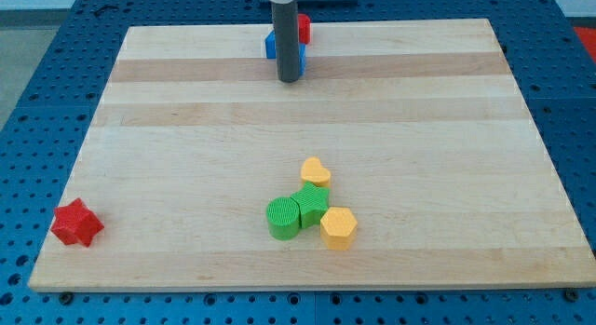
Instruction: Move the red star towards the top center
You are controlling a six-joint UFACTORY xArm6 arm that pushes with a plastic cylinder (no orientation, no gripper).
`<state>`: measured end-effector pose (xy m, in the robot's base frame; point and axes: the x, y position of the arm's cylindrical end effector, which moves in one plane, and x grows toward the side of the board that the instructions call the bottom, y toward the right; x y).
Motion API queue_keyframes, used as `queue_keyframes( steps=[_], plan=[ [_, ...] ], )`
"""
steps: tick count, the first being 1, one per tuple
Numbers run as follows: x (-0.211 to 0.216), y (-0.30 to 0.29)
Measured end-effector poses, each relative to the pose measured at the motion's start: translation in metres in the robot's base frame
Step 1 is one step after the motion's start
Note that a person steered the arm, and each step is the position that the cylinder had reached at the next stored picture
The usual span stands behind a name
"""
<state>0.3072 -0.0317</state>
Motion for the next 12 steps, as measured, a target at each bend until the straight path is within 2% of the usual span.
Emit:
queue_keyframes(
  steps=[1, 2, 3, 5, 6, 8, 10, 11, 12],
  plan=[
    [-0.013, 0.000],
    [-0.009, -0.006],
    [0.044, -0.043],
    [0.181, -0.135],
    [0.220, -0.109],
    [0.311, -0.165],
    [0.272, -0.218],
    [0.270, -0.258],
    [0.285, -0.272]
  ],
)
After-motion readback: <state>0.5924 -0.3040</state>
